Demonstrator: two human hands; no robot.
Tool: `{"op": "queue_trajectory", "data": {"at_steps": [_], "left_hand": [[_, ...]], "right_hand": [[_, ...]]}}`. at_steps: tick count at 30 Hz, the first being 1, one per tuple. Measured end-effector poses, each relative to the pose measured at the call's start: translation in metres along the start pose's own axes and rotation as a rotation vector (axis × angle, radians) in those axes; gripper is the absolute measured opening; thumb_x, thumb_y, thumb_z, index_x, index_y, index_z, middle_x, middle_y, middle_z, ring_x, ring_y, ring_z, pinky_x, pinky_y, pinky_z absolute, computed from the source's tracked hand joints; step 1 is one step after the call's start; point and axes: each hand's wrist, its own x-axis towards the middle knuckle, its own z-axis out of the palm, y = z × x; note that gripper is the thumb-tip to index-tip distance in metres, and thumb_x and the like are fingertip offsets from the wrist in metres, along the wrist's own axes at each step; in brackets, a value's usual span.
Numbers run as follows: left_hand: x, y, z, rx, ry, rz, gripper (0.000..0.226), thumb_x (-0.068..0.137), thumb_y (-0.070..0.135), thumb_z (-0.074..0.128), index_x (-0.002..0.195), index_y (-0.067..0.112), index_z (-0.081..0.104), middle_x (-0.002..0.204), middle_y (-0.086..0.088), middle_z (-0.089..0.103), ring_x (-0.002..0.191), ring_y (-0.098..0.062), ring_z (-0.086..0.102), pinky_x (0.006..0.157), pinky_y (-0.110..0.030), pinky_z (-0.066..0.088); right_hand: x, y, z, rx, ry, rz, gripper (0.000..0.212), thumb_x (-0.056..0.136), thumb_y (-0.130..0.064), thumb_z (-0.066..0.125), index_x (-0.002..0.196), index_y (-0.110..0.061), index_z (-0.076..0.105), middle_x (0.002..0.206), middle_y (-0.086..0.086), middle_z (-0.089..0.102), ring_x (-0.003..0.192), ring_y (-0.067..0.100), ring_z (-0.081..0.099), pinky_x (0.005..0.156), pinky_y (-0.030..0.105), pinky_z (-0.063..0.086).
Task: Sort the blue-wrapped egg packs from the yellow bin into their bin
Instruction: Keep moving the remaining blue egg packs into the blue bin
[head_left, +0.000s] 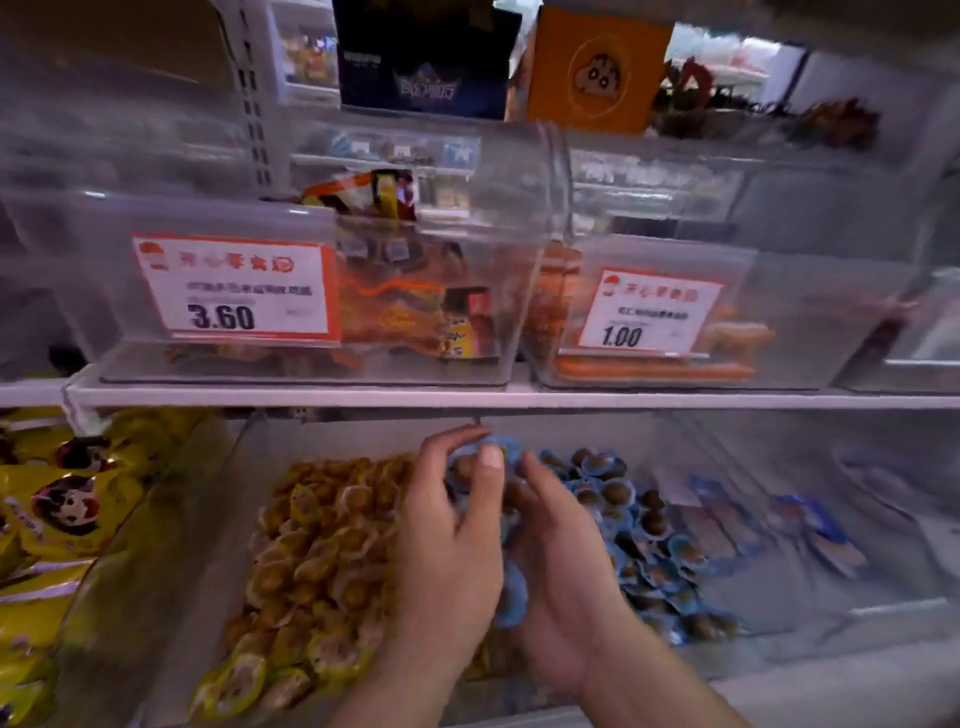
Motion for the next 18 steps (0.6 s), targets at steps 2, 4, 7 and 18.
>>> {"op": "queue_trajectory", "data": {"at_steps": [2,4,7,18], "left_hand": [[-0.007,0.0,0.016,0.146,-0.086,0.119,0.013,0.095,0.043,0.055,0.107,0.04,0.059,0.101,0.026,0.066,0.096,0.008,0.063,0.079,-0.007,0.045],[-0.015,0.0,0.036,0.243,-0.129,0.179,0.017,0.093,0.048,0.051,0.109,0.043,0.056,0.104,0.025,0.062,0.102,0.005,0.059,0.089,-0.015,0.046],[-0.026,-0.009,0.065,0.357,-0.135,0.241,0.019,0.095,0.047,0.048,0.108,0.037,0.058,0.099,0.028,0.055,0.101,-0.005,0.056,0.095,-0.043,0.049],[-0.006,-0.033,0.071,0.394,-0.639,-0.16,0.021,0.098,0.028,0.059,0.115,0.04,0.061,0.105,0.019,0.068,0.099,0.004,0.064,0.086,-0.022,0.053]], "right_hand": [[0.001,-0.006,-0.011,0.035,0.072,-0.035,0.046,0.1,-0.041,0.047,0.113,-0.007,0.074,0.113,0.014,0.074,0.101,0.024,0.072,0.083,0.032,0.056],[0.002,-0.012,-0.024,0.087,0.134,-0.083,0.043,0.101,-0.04,0.046,0.105,-0.009,0.075,0.101,0.014,0.075,0.089,0.023,0.074,0.073,0.031,0.057],[0.008,-0.02,-0.055,0.054,0.312,-0.183,0.041,0.1,-0.037,0.048,0.101,-0.007,0.076,0.1,0.016,0.076,0.092,0.028,0.074,0.077,0.035,0.057],[0.026,-0.092,-0.156,-0.962,0.505,-0.351,0.021,0.091,-0.013,0.059,0.08,-0.011,0.077,0.08,0.008,0.077,0.082,0.018,0.071,0.073,0.04,0.058]]}}
